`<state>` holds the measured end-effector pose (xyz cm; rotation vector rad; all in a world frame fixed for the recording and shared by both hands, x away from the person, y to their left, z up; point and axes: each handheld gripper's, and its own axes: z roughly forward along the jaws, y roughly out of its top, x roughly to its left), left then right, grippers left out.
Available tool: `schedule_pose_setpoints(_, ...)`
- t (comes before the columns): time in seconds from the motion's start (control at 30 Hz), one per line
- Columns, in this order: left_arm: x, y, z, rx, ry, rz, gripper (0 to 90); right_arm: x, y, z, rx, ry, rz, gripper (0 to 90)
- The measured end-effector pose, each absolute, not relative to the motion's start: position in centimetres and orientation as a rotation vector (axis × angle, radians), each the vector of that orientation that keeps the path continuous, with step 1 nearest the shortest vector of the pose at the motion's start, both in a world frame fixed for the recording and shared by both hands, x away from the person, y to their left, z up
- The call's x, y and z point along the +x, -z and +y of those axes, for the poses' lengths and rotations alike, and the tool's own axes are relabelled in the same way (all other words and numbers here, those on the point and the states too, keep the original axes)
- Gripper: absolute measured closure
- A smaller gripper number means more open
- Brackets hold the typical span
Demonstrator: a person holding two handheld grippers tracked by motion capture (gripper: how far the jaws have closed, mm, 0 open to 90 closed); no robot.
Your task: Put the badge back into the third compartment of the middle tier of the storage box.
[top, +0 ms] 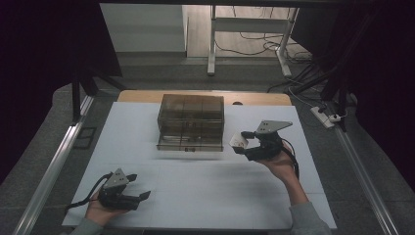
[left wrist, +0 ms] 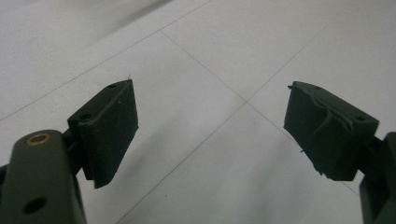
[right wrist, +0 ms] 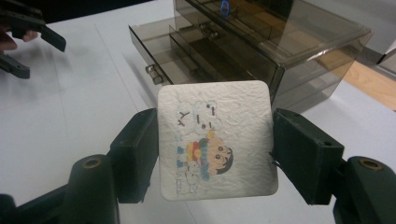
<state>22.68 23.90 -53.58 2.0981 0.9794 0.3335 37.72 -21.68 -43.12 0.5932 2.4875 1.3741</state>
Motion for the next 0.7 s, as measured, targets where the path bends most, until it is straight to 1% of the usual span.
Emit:
schedule_pose_setpoints(0.3, 22.7, 53.6, 23.9, 2.095, -0.334, 0.981, 17.4, 37.6, 42.7, -21.5, 0.595, -1.396, 2.462, 32.4)
schedule_pose_setpoints(0.7, 22.7, 53.5, 23.9, 2.095, -0.336, 0.982, 17.4, 38.2, 43.0, -20.6, 0.595, -1.387, 2.465, 32.4)
